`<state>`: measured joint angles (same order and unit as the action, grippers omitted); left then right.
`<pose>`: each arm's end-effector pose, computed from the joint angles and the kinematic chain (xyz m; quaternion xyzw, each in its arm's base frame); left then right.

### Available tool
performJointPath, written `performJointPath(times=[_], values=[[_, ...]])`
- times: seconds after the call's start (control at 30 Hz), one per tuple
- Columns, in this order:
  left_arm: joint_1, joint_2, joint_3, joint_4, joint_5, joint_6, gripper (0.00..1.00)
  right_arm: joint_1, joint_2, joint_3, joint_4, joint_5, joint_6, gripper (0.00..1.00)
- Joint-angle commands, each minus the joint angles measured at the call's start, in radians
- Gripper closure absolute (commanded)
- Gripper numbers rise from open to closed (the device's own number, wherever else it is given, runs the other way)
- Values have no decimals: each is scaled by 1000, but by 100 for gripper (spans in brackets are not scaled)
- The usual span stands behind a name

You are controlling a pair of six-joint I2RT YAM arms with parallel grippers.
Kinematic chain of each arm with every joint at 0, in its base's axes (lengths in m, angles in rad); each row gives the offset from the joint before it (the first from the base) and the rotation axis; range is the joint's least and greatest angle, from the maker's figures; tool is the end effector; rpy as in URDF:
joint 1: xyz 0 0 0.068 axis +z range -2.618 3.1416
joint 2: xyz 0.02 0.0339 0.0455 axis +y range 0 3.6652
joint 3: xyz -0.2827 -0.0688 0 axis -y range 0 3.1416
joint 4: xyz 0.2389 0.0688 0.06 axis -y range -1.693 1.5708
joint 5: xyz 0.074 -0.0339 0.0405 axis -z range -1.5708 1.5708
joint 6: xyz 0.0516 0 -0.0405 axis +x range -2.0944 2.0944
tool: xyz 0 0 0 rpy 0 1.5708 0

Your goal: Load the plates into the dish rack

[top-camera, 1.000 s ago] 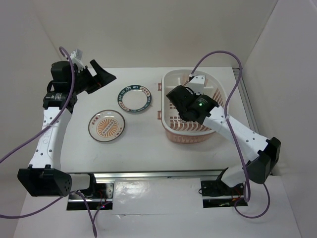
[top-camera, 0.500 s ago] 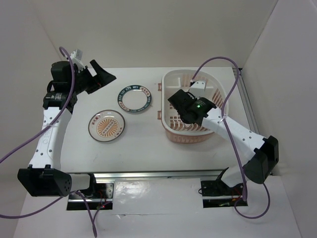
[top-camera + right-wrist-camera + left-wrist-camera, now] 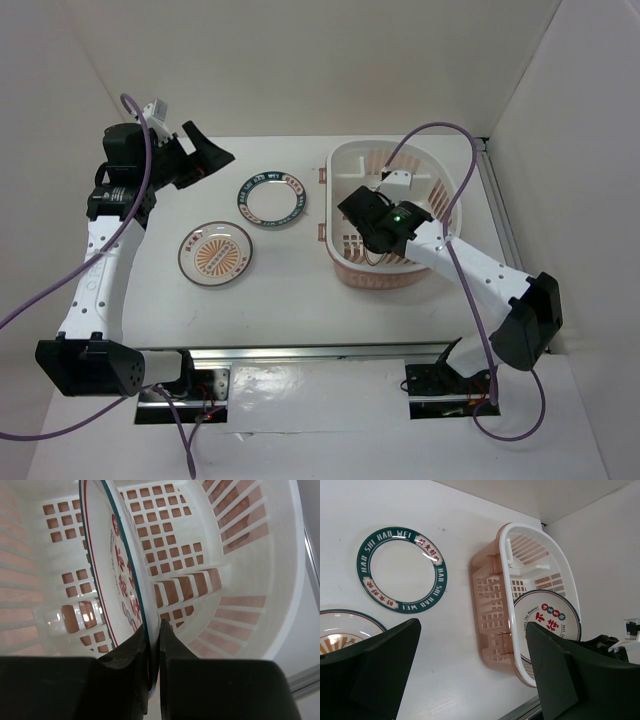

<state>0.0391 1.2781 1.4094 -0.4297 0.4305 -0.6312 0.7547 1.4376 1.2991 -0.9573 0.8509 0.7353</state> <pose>0.2836 -0.0105 0.4394 -0.1386 0.7838 -0.3337 0.5051 0.2282 0.1613 0.3241 0.0885 0.8862 -0.1496 0.4295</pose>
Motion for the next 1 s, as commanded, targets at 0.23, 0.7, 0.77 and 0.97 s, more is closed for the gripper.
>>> performJointPath(times=[0.23,0.7,0.77,0.97], values=[[-2,0,40,14,1,16,0,38,21,-1,-4,65,42,100],[-2,9,40,5,1,16,0,89,63,-1,-58,85,124,83],[-2,9,40,5,1,16,0,89,63,-1,-58,85,124,78],[-2,18,49,-4,-9,16,0,98,72,9,-47,85,124,67]])
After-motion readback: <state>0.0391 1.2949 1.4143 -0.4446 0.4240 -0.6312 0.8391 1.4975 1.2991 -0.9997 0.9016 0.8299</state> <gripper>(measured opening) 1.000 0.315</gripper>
